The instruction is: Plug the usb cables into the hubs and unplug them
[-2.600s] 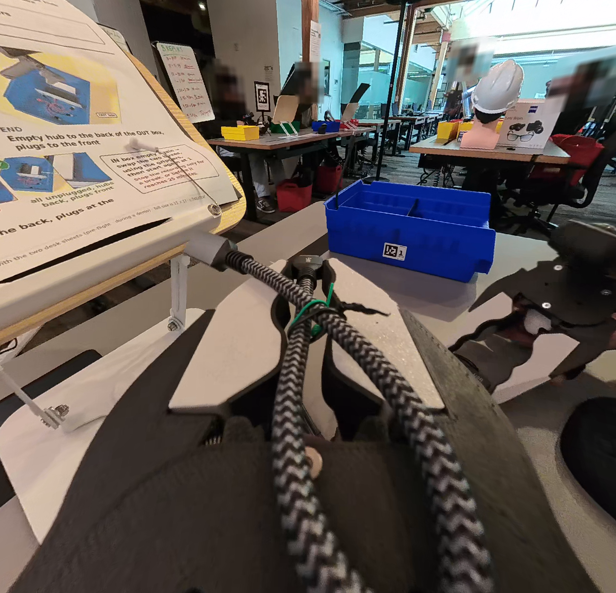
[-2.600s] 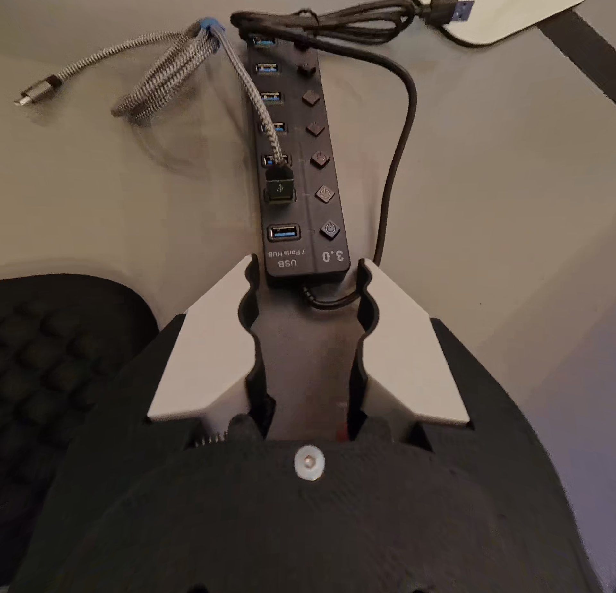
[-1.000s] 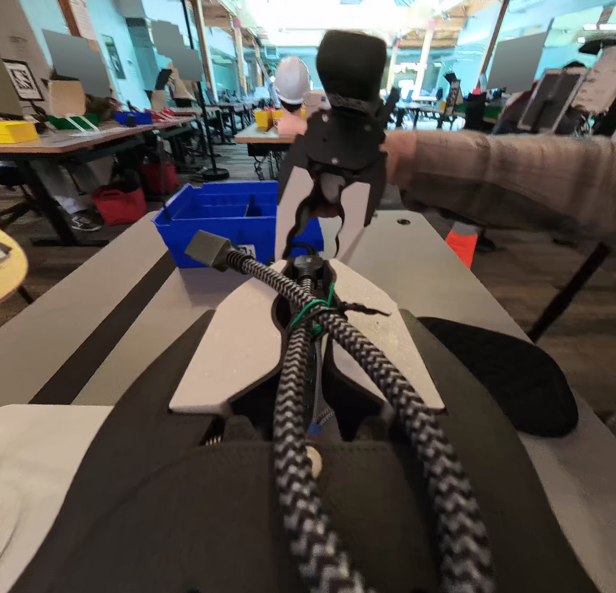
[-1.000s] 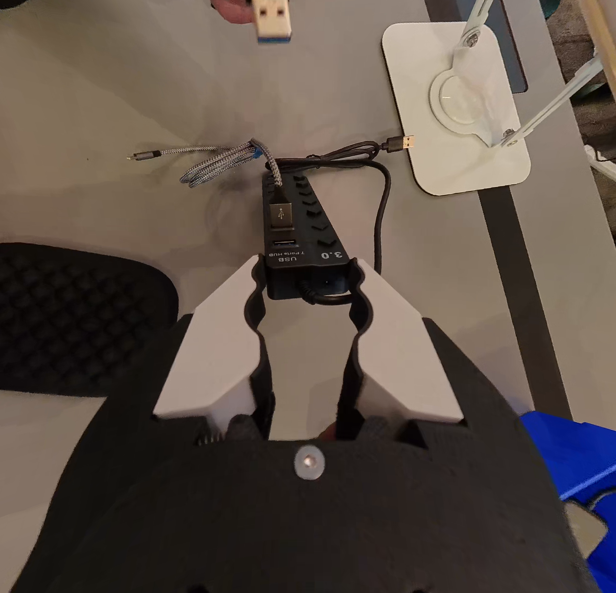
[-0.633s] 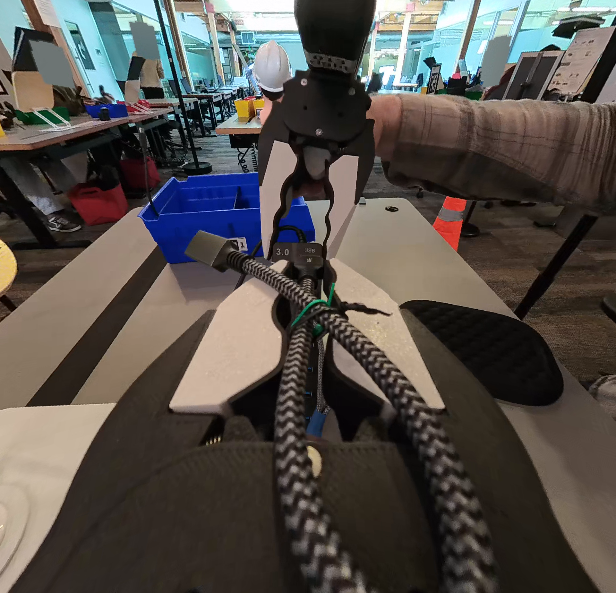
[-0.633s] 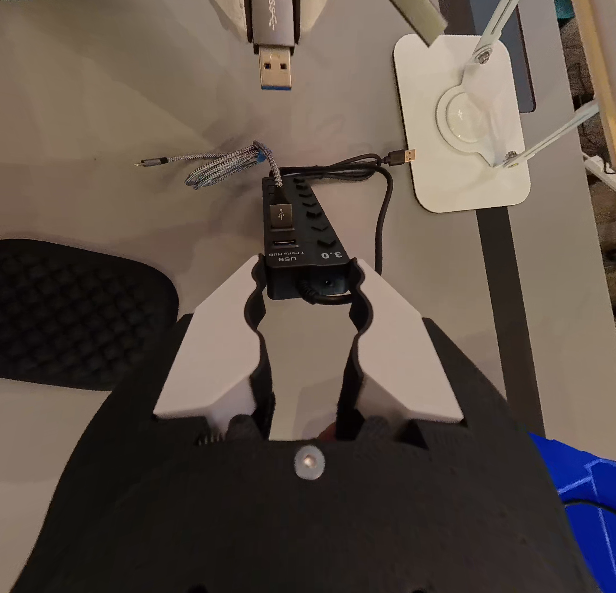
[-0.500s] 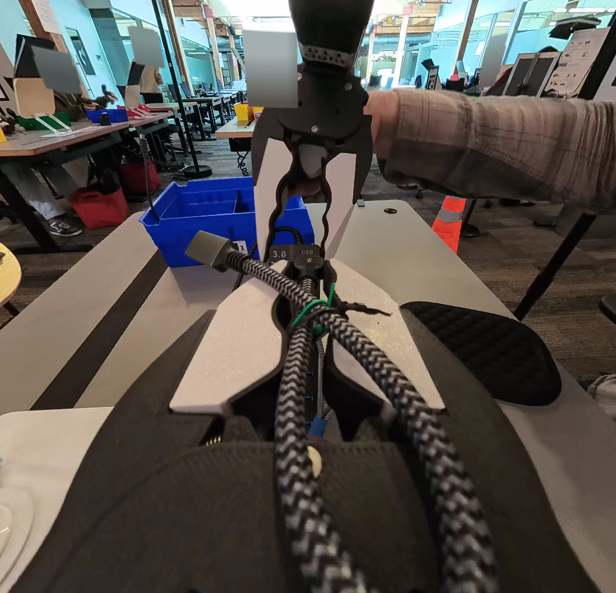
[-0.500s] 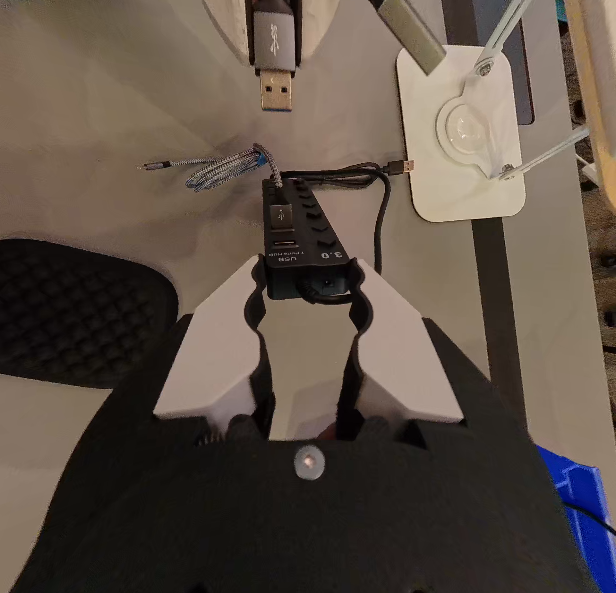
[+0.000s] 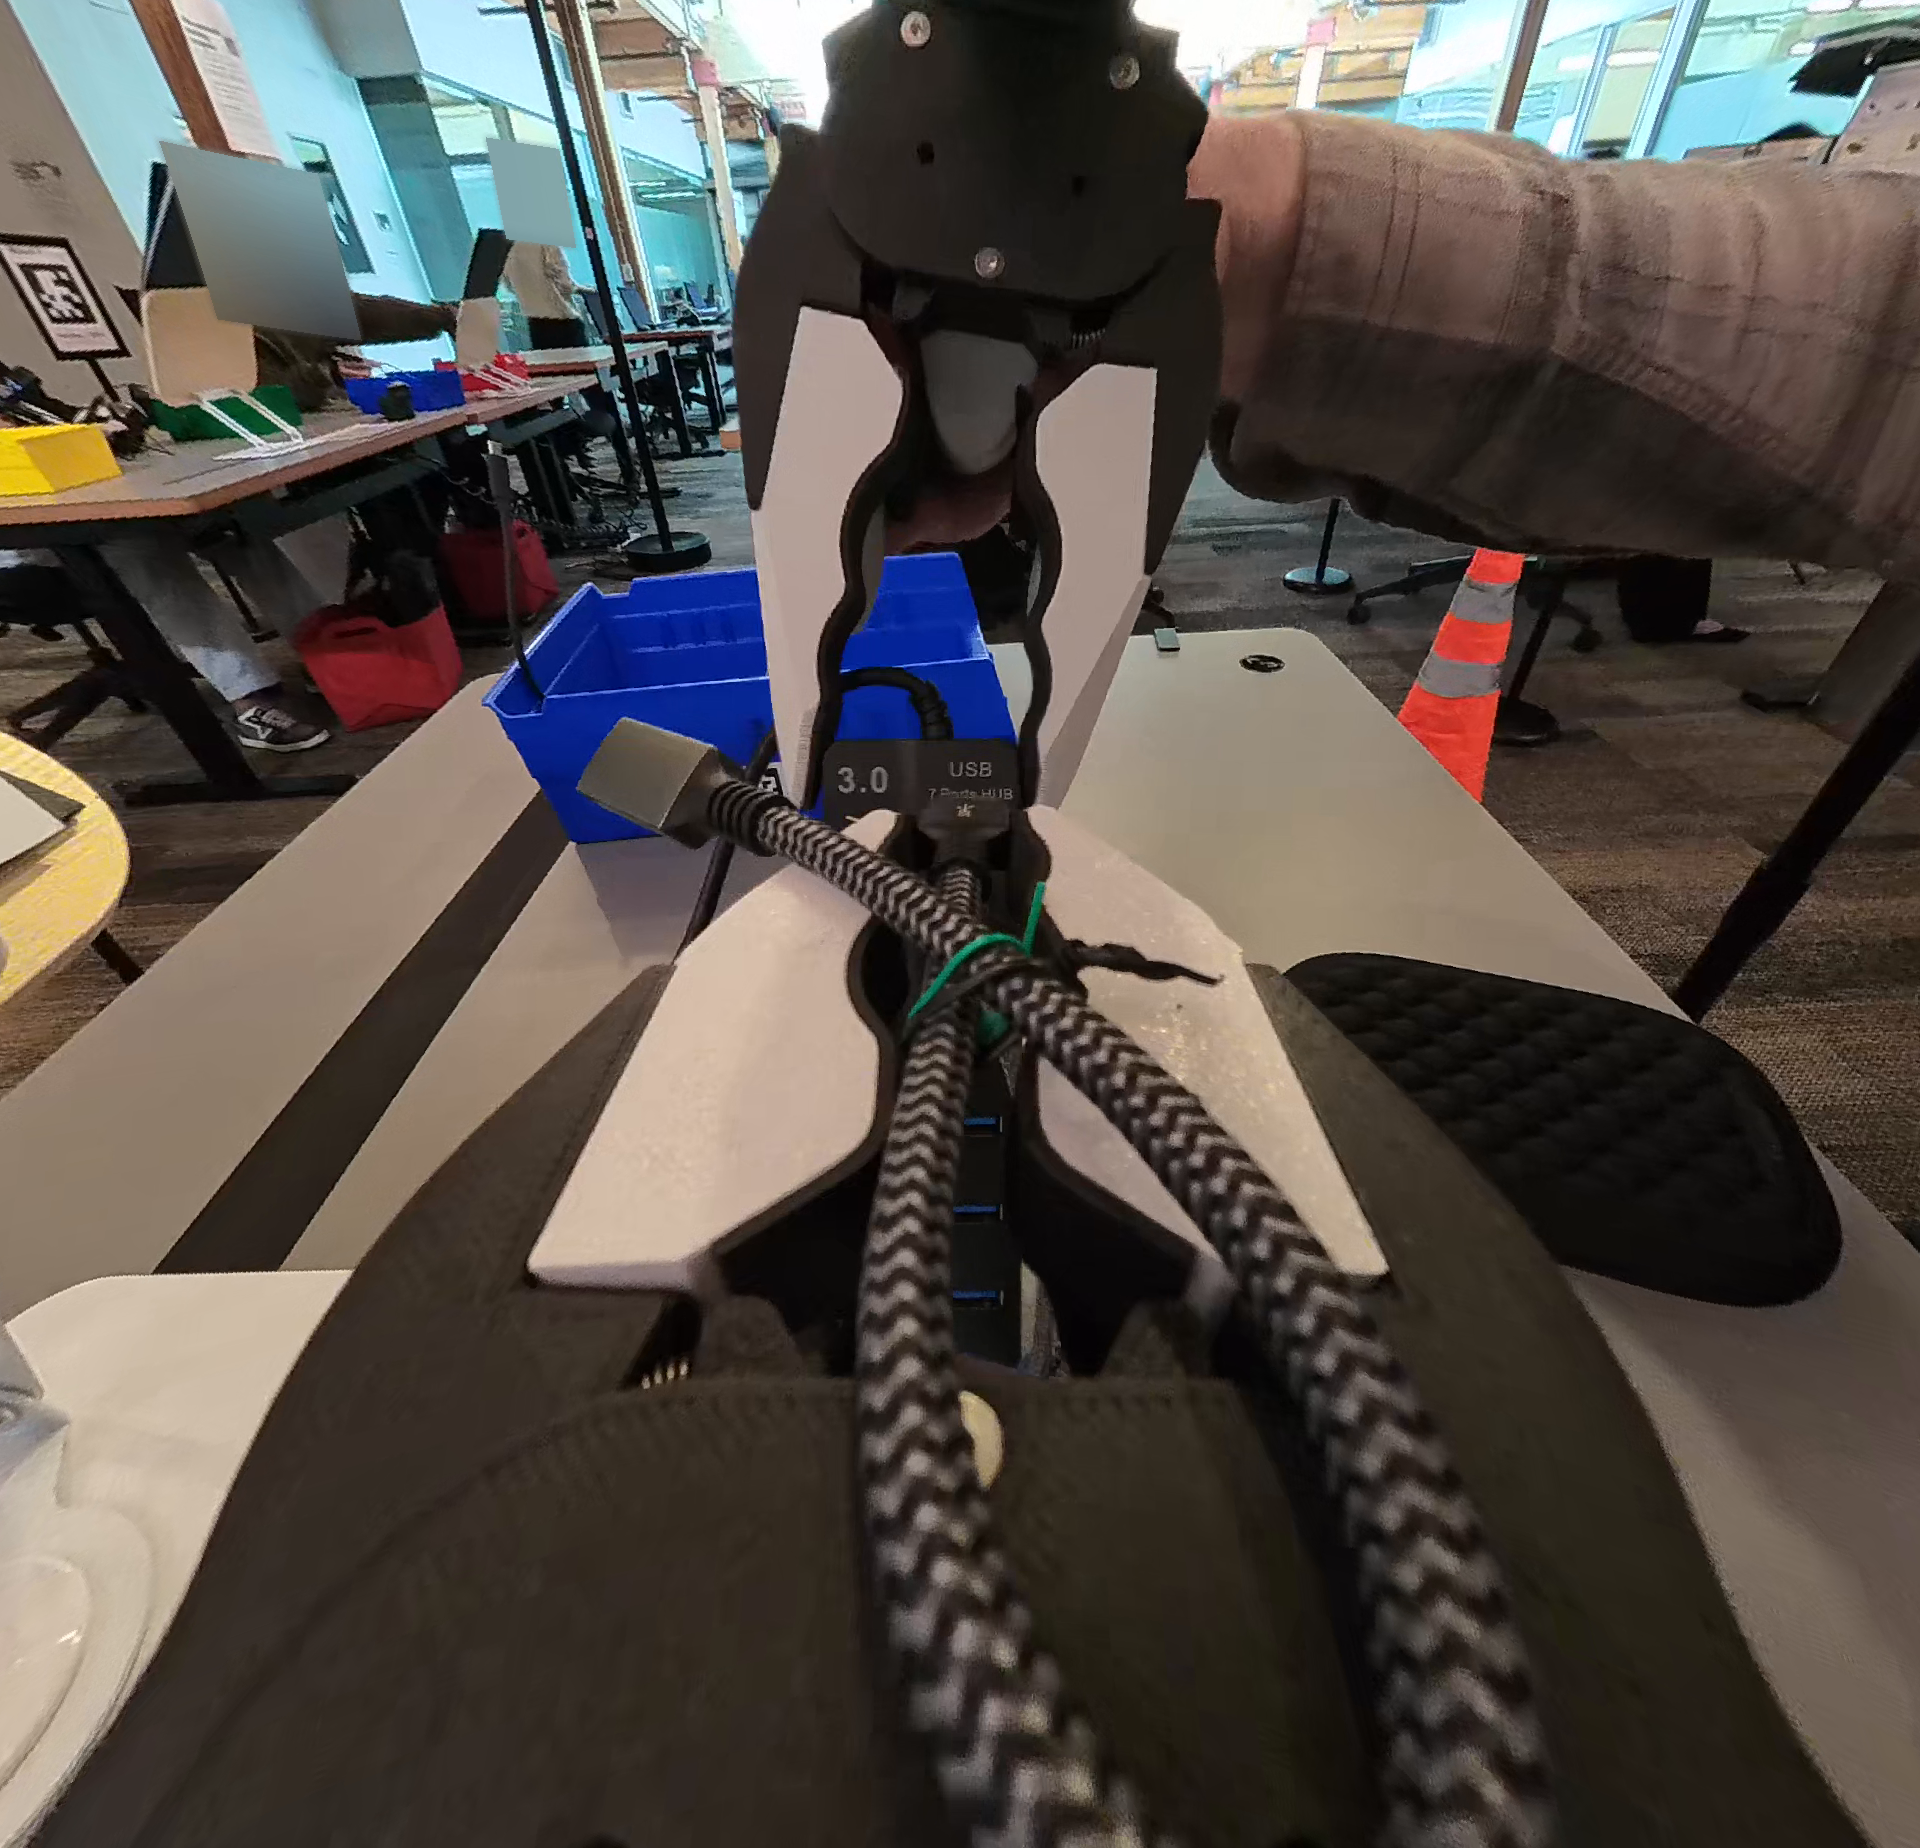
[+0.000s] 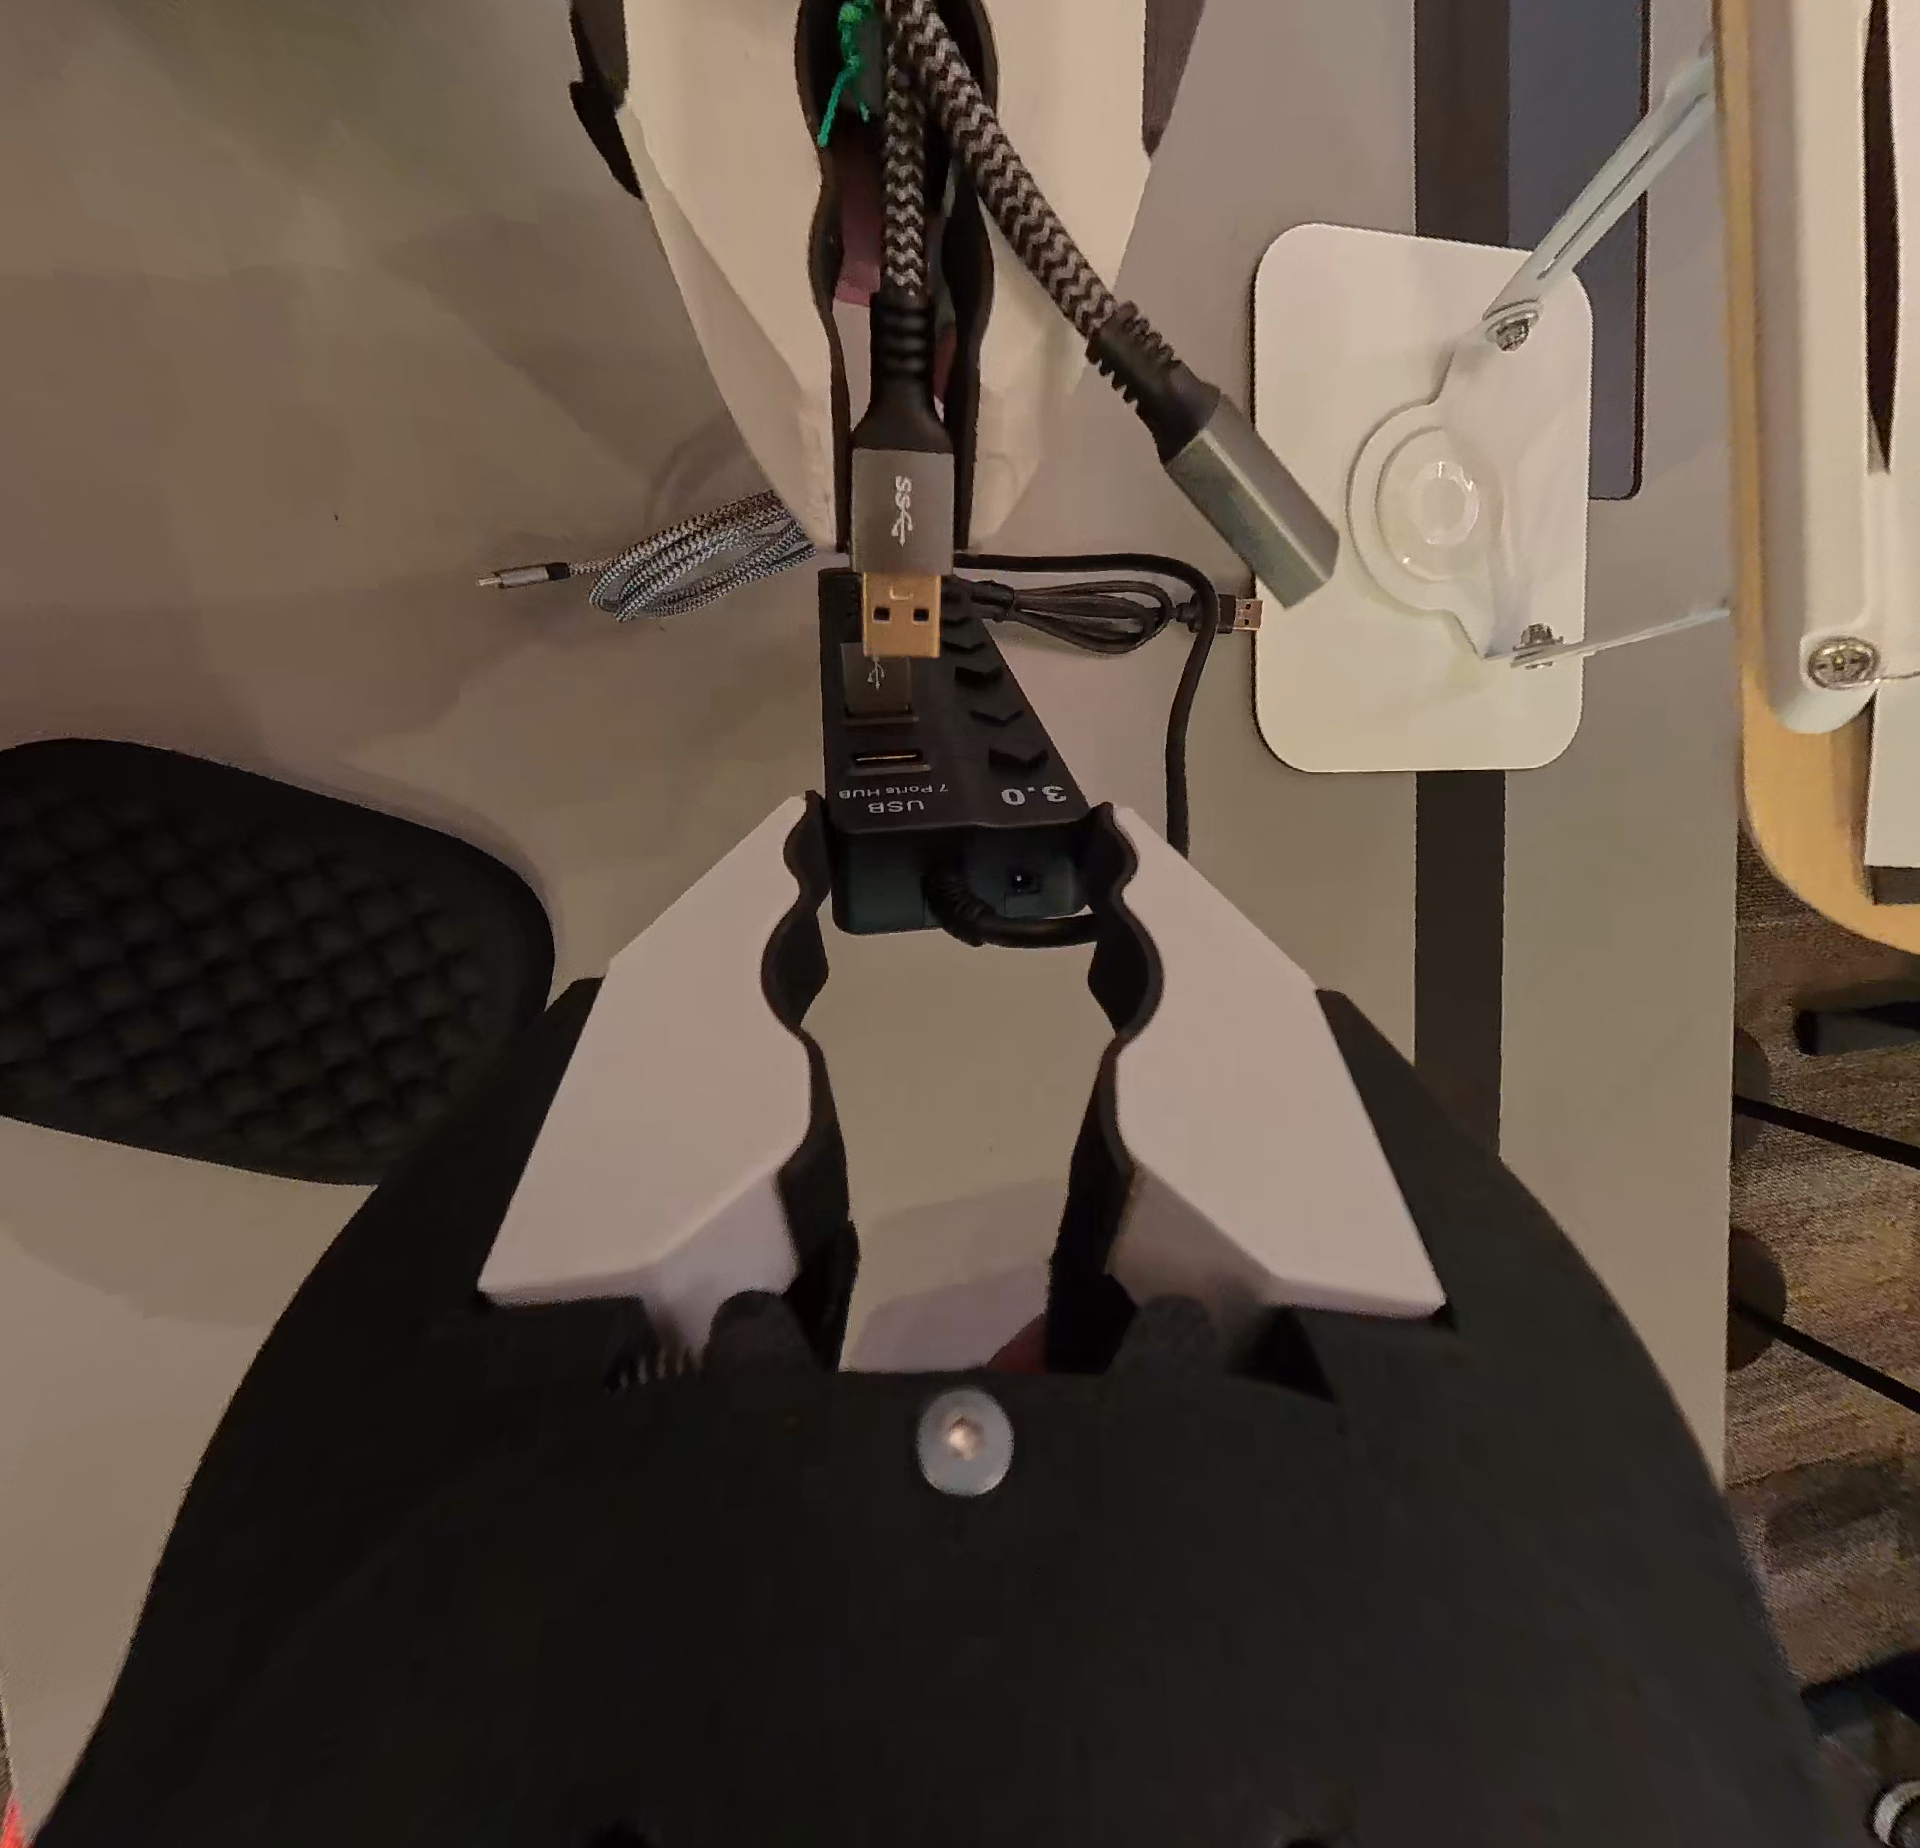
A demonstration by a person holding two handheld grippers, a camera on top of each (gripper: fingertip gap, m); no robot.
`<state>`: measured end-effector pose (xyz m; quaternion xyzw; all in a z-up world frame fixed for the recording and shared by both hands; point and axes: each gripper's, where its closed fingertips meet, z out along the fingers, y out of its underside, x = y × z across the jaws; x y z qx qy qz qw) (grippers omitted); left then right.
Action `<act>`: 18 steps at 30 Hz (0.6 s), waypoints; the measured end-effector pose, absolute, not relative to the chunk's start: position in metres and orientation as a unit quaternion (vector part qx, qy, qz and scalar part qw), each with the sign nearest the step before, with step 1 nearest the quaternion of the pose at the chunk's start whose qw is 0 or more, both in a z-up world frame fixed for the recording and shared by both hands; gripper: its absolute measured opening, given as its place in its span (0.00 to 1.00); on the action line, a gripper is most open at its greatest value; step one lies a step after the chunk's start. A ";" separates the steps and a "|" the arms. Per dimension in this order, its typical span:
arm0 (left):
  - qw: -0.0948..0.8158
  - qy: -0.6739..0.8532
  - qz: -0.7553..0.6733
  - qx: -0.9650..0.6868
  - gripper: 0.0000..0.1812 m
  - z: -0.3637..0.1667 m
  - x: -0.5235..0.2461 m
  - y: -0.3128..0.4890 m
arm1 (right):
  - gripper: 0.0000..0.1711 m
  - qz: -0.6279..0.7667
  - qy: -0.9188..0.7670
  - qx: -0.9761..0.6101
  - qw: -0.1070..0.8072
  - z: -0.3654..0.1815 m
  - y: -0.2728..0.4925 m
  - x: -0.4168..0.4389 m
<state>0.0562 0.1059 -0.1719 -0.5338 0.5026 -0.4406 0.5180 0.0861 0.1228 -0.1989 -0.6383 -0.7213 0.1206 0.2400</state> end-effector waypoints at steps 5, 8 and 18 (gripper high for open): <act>0.515 0.508 -0.436 -0.535 0.09 -0.172 0.054 0.106 | 0.28 0.117 -0.727 -0.634 0.236 -0.194 0.122 0.080; 0.518 0.515 -0.415 -0.542 0.09 -0.177 0.056 0.109 | 0.28 0.116 -0.730 -0.633 0.232 -0.194 0.122 0.078; 0.512 0.518 -0.411 -0.547 0.09 -0.183 0.061 0.108 | 0.28 0.115 -0.731 -0.633 0.229 -0.193 0.123 0.075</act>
